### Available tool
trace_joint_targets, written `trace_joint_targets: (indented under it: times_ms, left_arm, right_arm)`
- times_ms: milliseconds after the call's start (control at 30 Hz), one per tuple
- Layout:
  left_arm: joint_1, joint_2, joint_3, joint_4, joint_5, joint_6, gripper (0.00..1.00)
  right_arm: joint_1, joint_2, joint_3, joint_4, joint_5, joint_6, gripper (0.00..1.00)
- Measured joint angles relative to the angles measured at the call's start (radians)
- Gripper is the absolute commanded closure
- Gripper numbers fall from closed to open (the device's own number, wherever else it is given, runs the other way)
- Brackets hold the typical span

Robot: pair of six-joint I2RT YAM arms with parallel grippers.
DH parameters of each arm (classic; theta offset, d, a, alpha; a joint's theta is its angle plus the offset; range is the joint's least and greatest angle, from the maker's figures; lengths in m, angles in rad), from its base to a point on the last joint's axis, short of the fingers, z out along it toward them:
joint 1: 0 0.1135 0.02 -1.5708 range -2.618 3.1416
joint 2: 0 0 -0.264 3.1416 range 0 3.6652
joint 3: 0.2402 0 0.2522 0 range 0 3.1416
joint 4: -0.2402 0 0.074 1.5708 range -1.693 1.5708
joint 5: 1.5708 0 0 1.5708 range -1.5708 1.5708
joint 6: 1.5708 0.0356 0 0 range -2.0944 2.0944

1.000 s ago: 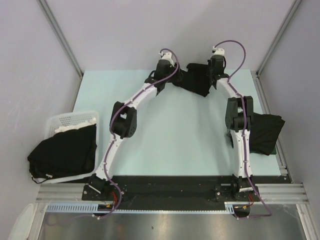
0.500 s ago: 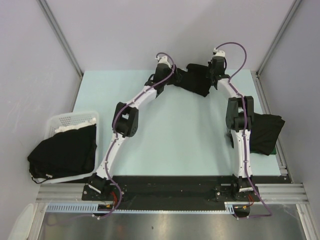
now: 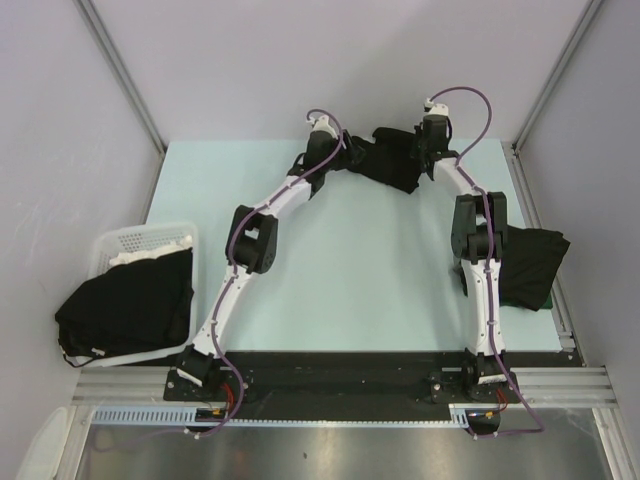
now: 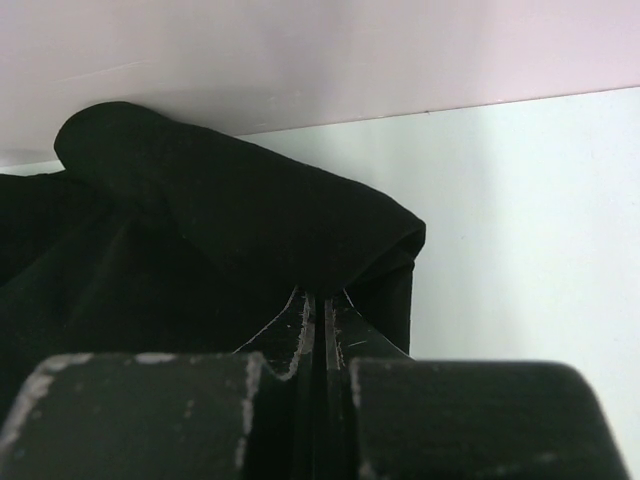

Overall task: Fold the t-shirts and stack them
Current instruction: Fold the long partially folded tshirt into a neat square

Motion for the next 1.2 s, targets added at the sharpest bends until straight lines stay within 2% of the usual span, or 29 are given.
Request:
trace_joint_targets:
  times_ms: [567,733,1200]
  left_arm:
    - [-0.004,0.031,0.017,0.045,0.056,-0.055,0.37]
    - [-0.010,0.043,0.017,0.045,0.068,-0.078,0.42]
    - [-0.016,0.050,0.018,0.031,0.078,-0.103,0.82]
  right_arm:
    - [0.008,0.000,0.000,0.000,-0.006,0.001,1.00]
    - [0.006,0.000,0.000,0.000,-0.013,0.005,1.00]
    - [0.002,0.000,0.000,0.000,-0.024,0.014,1.00]
